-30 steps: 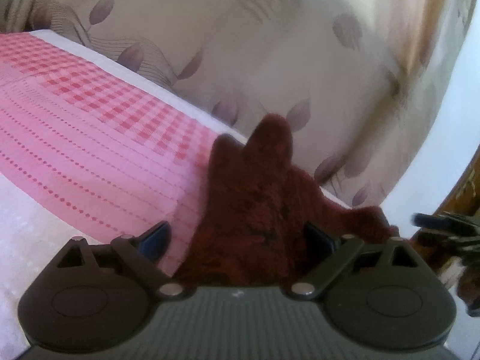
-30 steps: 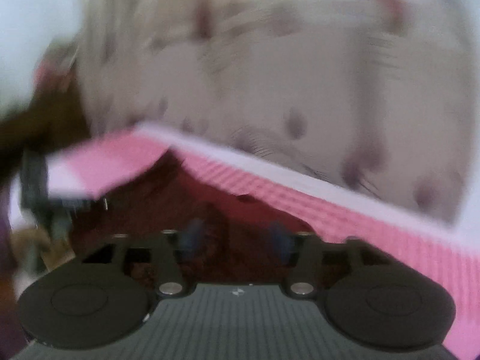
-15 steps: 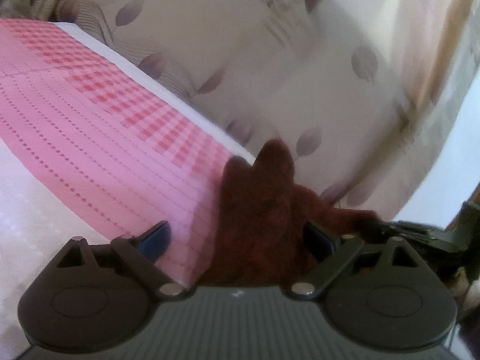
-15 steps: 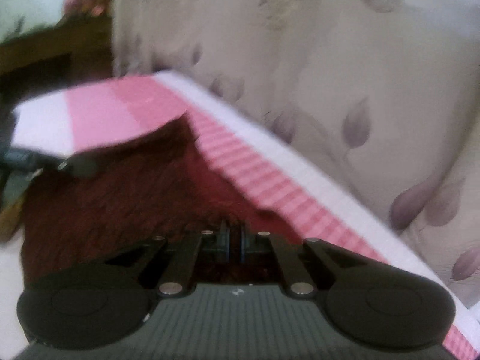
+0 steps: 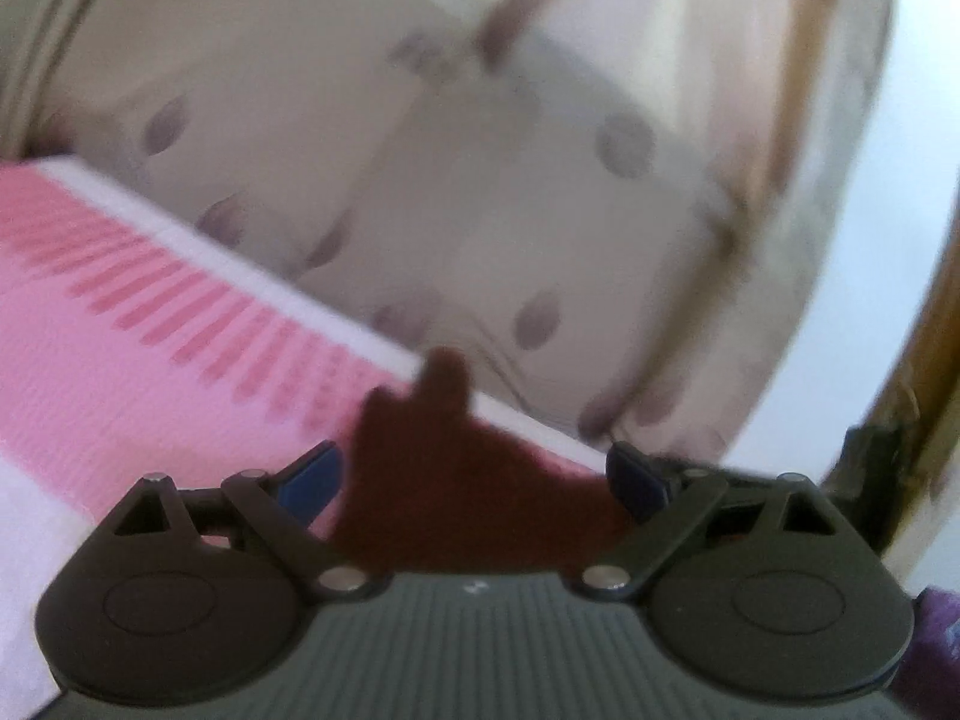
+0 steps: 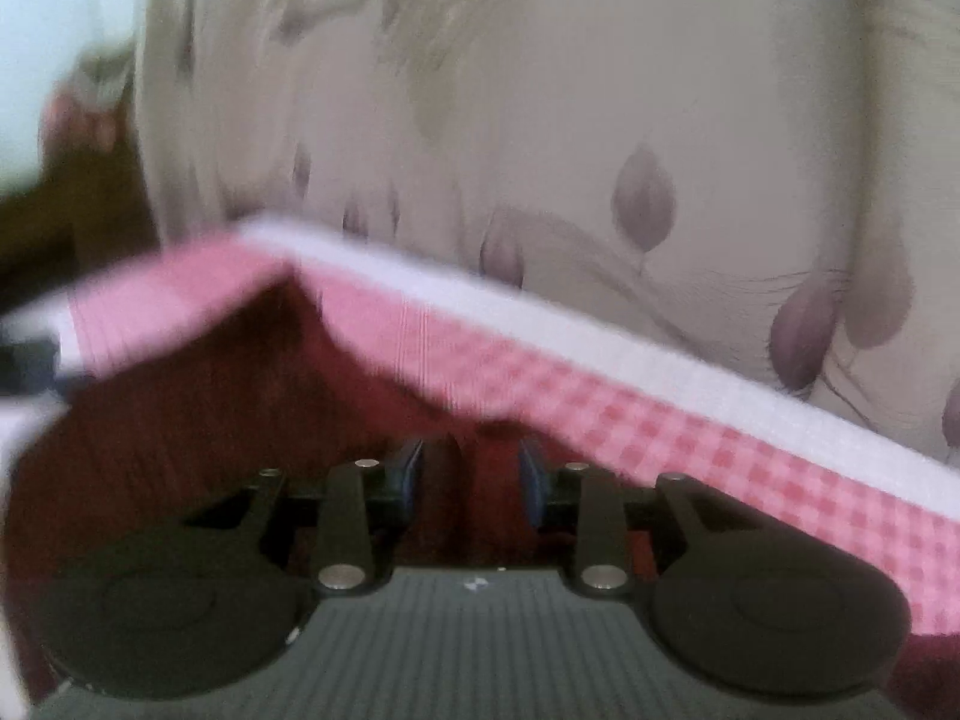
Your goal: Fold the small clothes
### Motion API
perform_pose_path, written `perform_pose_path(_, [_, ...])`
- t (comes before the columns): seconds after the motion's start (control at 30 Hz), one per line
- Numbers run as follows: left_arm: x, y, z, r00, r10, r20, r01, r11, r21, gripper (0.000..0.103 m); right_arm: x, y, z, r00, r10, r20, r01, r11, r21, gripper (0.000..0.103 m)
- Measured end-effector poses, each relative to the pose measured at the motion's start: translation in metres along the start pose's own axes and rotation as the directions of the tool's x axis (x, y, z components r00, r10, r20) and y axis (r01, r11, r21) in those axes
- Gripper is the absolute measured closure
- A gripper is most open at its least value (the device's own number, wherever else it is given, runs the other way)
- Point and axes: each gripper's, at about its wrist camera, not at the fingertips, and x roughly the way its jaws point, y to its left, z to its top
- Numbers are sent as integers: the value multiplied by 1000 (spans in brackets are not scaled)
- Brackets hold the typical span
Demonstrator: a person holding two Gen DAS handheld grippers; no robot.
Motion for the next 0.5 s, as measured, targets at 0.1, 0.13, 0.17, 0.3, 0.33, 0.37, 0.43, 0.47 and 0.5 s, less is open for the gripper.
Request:
perform_pose_path(0.1, [18,-20,10,996,-80,-39,81,996,44,7,-26,-2,10,999,-9,34,9,1000,-4,67])
perform_pose_path(0.13, [27,-25,13,993,-96,-67,99,994,51,7,-34,-3,10,999,-12,31,12,1000,-7,67])
perform_pose_path(0.17, [39,-30,14,987,-118,-105,124,991,47,7,-40,-4,8,1000,-18,19,18,1000,-9,67])
perform_pose_path(0.3, [86,-31,9,973,-102,-208,108,994,17,7,-37,1,-14,996,-21,-89,14,997,-80,85])
perform_pose_path(0.33, [95,-29,7,978,-36,-207,46,998,45,8,-32,3,-20,993,-41,-115,30,994,-102,85])
perform_pose_path(0.37, [102,-24,6,979,31,-204,-17,997,73,8,-26,1,-25,988,-70,-141,54,992,-116,85])
perform_pose_path(0.43, [107,-10,4,976,114,-184,-98,991,97,8,-23,-7,-34,980,-136,-146,121,987,-107,94])
perform_pose_path(0.47, [107,0,2,974,154,-164,-141,986,90,8,-23,-17,-36,971,-192,-145,184,981,-66,94])
perform_pose_path(0.5, [107,8,0,968,203,-149,-192,978,86,8,-26,-26,-38,960,-234,-150,233,972,-25,94])
